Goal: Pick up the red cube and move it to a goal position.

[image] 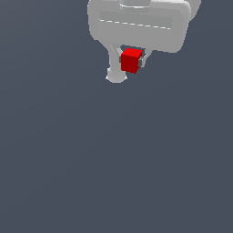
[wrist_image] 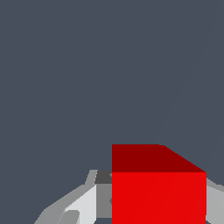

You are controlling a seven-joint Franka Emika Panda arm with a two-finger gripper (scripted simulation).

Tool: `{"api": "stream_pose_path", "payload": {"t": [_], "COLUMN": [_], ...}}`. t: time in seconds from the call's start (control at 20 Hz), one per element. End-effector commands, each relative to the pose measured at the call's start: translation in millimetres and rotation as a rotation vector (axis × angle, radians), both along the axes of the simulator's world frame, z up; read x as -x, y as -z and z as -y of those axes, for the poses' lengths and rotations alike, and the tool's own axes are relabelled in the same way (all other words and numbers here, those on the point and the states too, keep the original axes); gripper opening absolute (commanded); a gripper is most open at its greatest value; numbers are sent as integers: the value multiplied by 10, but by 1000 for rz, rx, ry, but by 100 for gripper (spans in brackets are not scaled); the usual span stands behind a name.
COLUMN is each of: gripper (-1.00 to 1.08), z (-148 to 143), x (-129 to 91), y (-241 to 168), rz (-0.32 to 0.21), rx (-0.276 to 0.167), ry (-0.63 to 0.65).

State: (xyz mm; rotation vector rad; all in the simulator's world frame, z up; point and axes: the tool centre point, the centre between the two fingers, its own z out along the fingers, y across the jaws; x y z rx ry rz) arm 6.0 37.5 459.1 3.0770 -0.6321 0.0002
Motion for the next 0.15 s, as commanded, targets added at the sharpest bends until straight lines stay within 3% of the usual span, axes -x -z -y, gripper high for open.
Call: {"api": "stream_pose_path", "payload": {"t": [0.0,0.1], "gripper": [-100,-100], "z": [0,0], "x": [-4,-5], "y": [-6,2], "rz": [0,0], "rx": [0,0], "ry": [0,0]}}
